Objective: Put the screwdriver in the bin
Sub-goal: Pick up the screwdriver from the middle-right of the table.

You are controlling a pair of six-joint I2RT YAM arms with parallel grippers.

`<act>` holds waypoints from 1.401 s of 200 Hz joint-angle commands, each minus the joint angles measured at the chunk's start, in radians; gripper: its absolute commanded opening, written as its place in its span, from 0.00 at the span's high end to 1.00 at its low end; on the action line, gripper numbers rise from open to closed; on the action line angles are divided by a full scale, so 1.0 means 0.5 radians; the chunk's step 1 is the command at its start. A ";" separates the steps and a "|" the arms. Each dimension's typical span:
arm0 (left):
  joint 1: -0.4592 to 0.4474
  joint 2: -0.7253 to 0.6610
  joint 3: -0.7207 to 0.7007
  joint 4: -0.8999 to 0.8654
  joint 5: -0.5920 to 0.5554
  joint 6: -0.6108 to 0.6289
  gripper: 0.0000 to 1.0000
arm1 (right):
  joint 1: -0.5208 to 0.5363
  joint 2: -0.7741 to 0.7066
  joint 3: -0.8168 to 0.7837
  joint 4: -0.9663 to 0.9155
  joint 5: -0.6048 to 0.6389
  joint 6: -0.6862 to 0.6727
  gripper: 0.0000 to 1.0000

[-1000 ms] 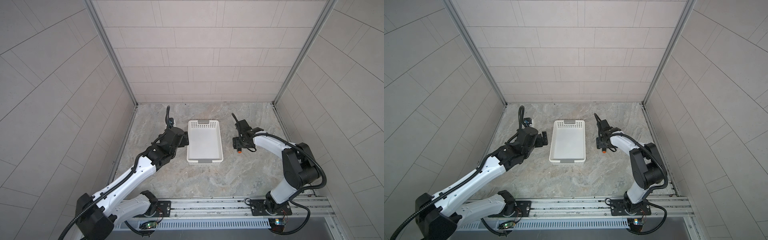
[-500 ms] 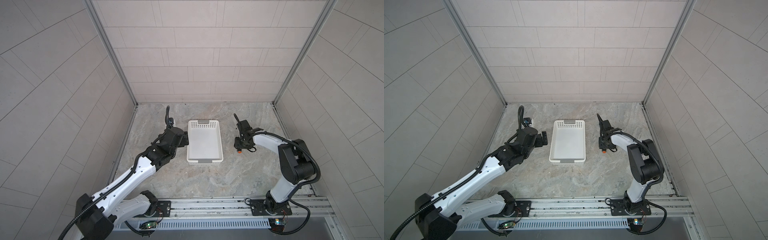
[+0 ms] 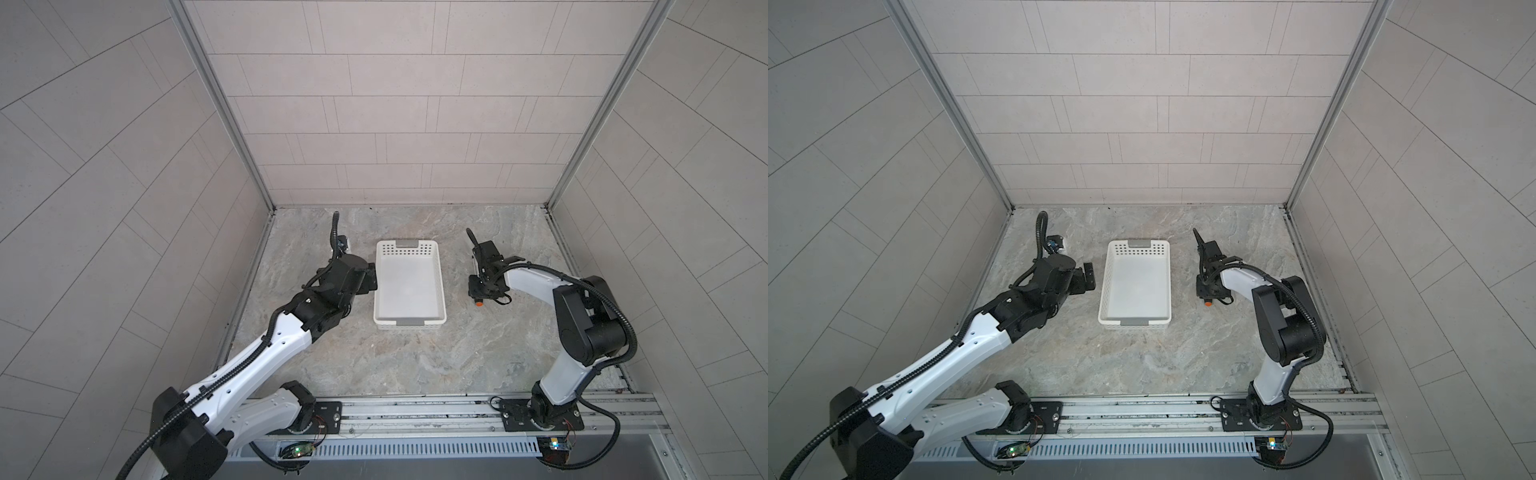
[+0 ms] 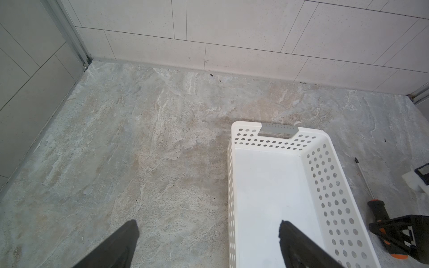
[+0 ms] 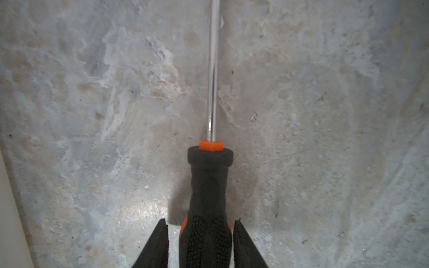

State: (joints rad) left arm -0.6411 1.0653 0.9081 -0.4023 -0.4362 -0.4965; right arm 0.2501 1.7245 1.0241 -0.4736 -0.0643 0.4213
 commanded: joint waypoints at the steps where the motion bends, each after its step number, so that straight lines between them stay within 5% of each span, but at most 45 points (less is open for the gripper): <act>1: 0.000 -0.030 -0.029 -0.015 -0.060 -0.011 0.00 | -0.006 0.044 0.007 -0.002 0.003 0.010 0.68; 128: 0.000 -0.035 -0.030 -0.018 -0.069 -0.008 0.00 | -0.012 -0.006 0.004 -0.015 -0.013 -0.005 0.89; 280: 0.000 -0.026 -0.032 -0.025 -0.127 -0.012 0.00 | 0.107 -0.529 -0.049 -0.131 0.198 0.004 0.92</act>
State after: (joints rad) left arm -0.6411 1.0653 0.9081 -0.4026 -0.4603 -0.4965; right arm 0.2775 1.5311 0.9958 -0.5022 -0.0143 0.4198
